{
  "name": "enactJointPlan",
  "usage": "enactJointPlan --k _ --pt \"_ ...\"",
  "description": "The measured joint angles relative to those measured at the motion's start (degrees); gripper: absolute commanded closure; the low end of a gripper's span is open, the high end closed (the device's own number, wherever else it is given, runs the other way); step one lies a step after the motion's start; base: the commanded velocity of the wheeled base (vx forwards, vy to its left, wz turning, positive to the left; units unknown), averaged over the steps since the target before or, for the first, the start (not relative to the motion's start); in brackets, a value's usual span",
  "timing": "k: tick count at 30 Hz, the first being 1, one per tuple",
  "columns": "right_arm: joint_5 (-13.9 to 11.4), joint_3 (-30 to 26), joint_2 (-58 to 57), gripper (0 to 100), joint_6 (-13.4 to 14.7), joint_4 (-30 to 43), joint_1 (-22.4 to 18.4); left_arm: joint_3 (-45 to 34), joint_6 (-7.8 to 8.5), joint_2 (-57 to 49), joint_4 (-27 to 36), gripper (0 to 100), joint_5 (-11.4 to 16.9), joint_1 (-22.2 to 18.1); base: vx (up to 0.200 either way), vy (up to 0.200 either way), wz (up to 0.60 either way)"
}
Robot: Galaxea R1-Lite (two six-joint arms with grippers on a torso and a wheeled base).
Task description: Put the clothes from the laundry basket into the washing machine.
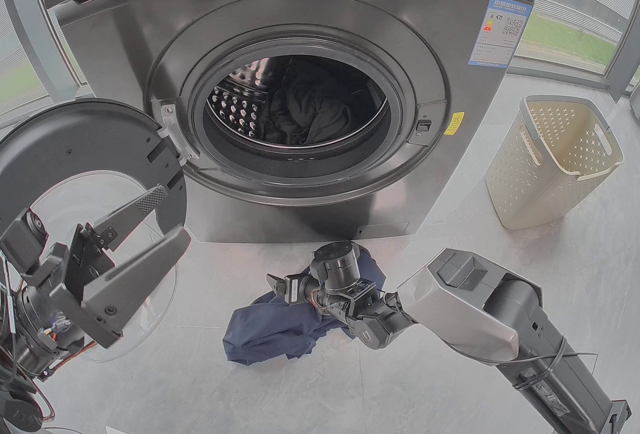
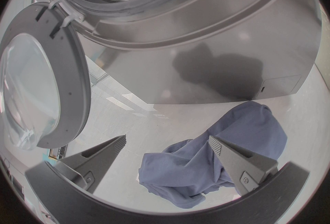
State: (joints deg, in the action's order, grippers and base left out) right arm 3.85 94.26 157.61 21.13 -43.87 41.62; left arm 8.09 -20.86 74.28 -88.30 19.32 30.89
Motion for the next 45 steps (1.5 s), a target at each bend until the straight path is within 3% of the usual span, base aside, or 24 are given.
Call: enactJointPlan --k 5,12,16,20,24,30,39,45 --pt "-1.0 9.3 3.0 0 3.1 11.1 0.0 1.2 -0.35 -0.1 0.0 0 0.7 -2.5 0.000 0.000 0.00" --pt "-3.1 17.9 6.3 0 3.9 18.4 -0.8 2.5 -0.73 -0.2 0.0 0 2.4 -5.5 0.000 0.000 0.00" --pt "-3.2 19.7 7.8 0 2.7 21.1 -1.5 2.6 -1.08 -0.3 0.0 0 2.8 -6.3 0.000 0.000 0.00" --pt "-2.2 20.2 8.6 0 -0.2 21.3 -2.3 2.5 -1.12 -0.2 0.1 0 2.8 -6.4 0.000 0.000 0.00" --pt "-1.1 20.0 9.0 0 -0.7 21.0 -2.8 2.4 -1.19 -0.1 0.1 0 2.8 -6.5 0.000 0.000 0.00" --pt "-1.0 14.2 5.4 0 -2.0 20.3 -3.0 2.0 -1.17 0.0 0.4 0 2.7 -6.5 0.000 0.000 0.00" --pt "-0.4 -5.4 -14.2 0 -5.3 16.7 -3.5 0.8 -0.60 -0.4 2.3 0 2.6 -6.5 0.000 0.000 0.00" --pt "0.2 -18.2 -30.5 0 -7.9 16.0 -4.6 -0.1 0.78 -2.1 5.4 0 2.6 -6.6 0.000 0.000 0.00"
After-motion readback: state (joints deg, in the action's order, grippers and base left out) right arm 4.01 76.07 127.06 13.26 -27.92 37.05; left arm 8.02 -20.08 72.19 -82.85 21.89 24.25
